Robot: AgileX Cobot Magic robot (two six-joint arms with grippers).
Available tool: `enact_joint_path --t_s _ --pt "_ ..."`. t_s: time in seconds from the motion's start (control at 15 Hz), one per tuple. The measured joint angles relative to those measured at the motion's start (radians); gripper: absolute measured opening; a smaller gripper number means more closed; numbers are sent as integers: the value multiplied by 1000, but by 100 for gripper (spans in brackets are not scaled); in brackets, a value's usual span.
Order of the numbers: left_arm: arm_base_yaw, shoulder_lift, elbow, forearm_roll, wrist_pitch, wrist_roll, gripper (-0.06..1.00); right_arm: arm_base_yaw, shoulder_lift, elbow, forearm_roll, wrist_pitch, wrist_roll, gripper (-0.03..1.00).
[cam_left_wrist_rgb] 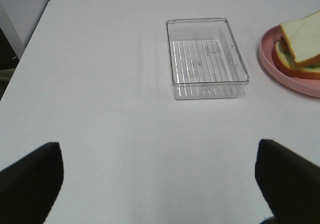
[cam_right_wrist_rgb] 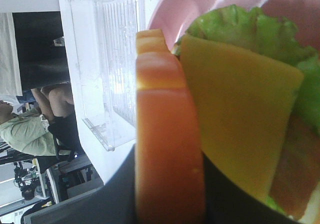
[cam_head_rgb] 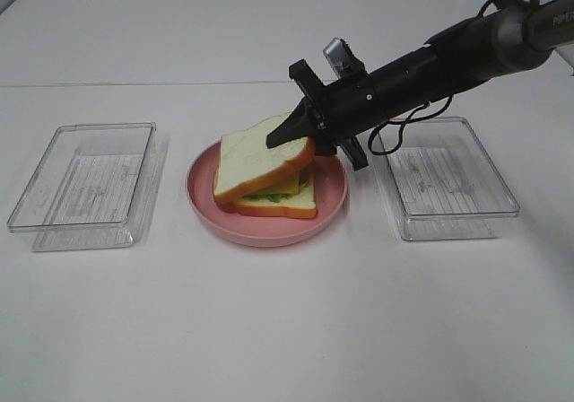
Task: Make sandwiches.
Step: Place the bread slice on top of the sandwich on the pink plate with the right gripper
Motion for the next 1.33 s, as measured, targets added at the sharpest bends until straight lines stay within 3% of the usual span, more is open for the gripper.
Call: enact_joint_path --t_s 0.33,0.4,0.53,0.67,0.93,1.33 --pt "0 0 0 0 0 0 96 0 9 0 0 0 0 24" --pt "0 0 0 0 0 0 96 0 9 0 -3 0 0 30" --pt "0 0 0 0 0 0 96 0 9 0 -34 -1 0 52" --pt "0 0 0 0 0 0 96 0 7 0 -75 -3 0 64" --pt "0 0 0 0 0 0 96 0 -45 0 -207 -28 44 67" --pt "0 0 0 0 0 0 96 0 -77 0 -281 -44 73 67"
